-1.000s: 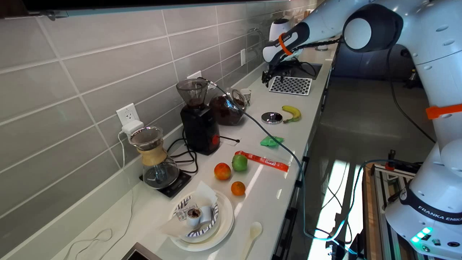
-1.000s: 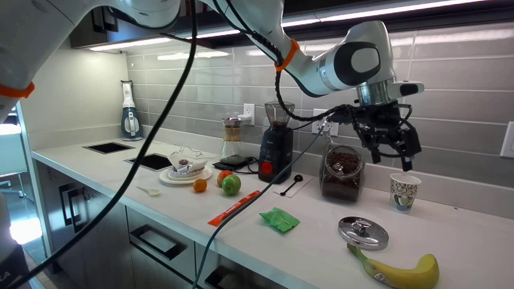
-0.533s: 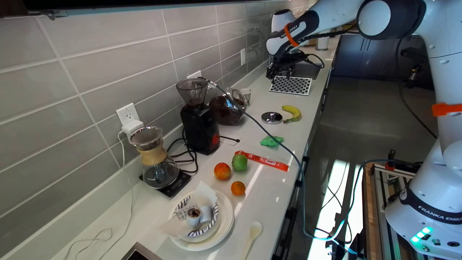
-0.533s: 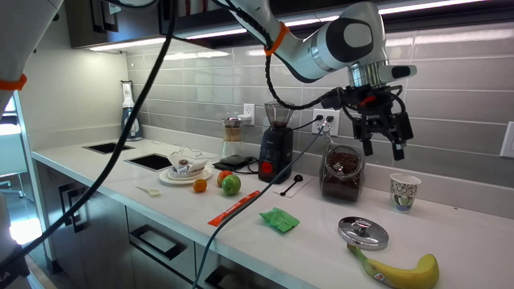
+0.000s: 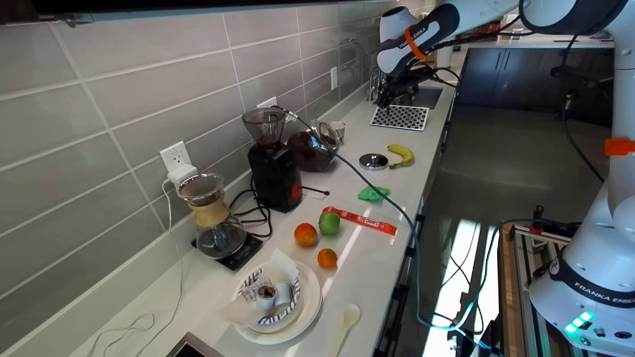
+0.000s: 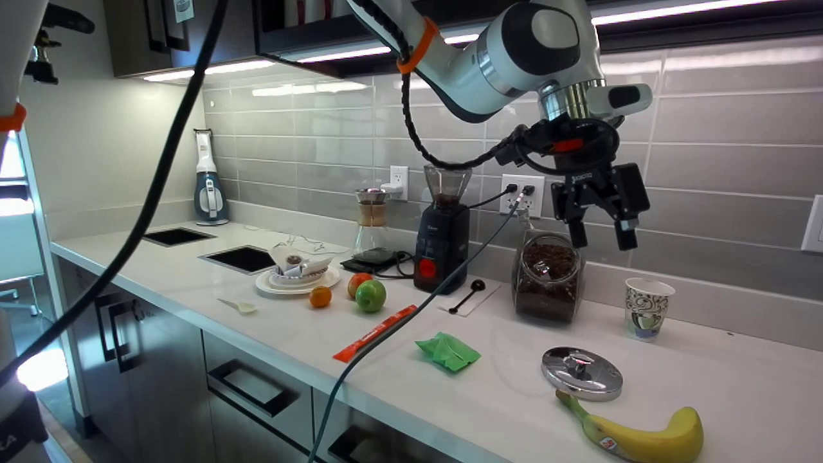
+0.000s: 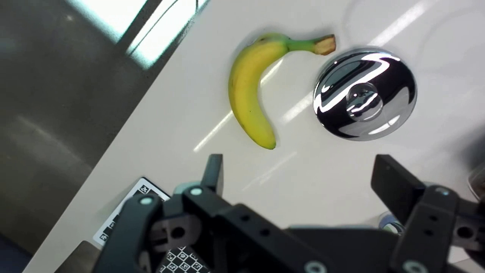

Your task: Remove the silver lid from the glass container.

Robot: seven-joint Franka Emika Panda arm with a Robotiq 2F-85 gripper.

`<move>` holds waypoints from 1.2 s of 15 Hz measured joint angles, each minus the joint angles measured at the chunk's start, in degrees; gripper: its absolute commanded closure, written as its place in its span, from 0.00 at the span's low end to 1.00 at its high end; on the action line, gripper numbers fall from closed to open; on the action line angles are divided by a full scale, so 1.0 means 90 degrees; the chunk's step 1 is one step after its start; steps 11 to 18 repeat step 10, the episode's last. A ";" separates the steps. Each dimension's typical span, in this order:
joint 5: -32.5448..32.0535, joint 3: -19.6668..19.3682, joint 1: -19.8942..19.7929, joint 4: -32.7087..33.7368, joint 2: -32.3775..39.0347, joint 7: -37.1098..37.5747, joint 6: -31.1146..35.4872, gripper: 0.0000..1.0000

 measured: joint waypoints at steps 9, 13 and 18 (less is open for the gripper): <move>-0.0050 -0.0038 -0.0015 -0.0168 -0.0156 0.0213 0.0008 0.00; -0.0050 -0.0038 -0.0016 -0.0168 -0.0156 0.0213 0.0008 0.00; -0.0050 -0.0038 -0.0016 -0.0168 -0.0156 0.0213 0.0008 0.00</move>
